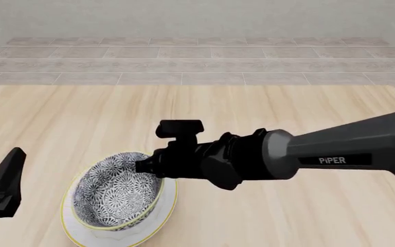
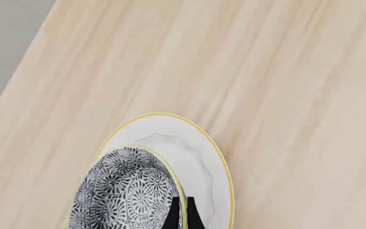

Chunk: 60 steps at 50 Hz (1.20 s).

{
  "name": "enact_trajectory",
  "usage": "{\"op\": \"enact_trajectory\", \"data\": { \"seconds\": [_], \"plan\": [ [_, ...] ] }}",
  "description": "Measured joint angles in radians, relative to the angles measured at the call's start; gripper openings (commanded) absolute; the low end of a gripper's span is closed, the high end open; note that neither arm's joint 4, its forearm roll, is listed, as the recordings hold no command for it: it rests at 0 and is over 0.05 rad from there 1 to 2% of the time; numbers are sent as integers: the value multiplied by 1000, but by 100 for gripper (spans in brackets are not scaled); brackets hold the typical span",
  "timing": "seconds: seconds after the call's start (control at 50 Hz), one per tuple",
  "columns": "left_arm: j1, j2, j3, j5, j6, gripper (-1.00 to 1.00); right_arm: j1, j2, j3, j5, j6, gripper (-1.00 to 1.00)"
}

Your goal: Put the bowl on the plate.

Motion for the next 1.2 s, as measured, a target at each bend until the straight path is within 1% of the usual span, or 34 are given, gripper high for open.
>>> {"op": "enact_trajectory", "data": {
  "seconds": [0.52,0.92,0.94,1.2],
  "plan": [
    [-4,-16,0,15,1,100,-7,30,-18,-2,-4,-100],
    [-5,-13,1,12,0,100,-6,27,-16,-1,-21,-100],
    [-5,-13,1,12,0,100,-6,26,-15,-1,-22,100],
    [-6,-5,2,4,1,100,-1,17,-6,-11,-29,100]
  ]
}}
